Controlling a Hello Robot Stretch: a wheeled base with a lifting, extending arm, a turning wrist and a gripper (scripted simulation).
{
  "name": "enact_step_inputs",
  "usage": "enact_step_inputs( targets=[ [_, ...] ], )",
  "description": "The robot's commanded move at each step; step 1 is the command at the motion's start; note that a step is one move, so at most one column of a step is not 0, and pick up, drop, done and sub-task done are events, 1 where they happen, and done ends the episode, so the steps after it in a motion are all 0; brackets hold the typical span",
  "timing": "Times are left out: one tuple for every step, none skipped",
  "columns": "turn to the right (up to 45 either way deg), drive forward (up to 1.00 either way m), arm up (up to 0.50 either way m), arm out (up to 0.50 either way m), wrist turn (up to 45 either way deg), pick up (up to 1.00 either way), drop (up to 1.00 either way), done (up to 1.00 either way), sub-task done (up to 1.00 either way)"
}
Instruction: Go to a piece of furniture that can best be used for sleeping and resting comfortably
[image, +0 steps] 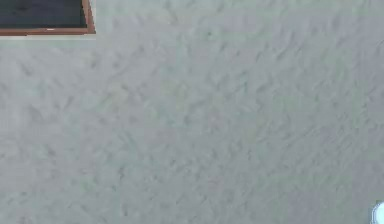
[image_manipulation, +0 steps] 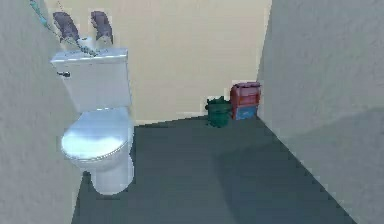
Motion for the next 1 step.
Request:
enact_step_inputs(
  targets=[
    [-45.0,0.00,0.00,0.00,0.0,0.00,0.00,0.00,0.00]
  ],
)
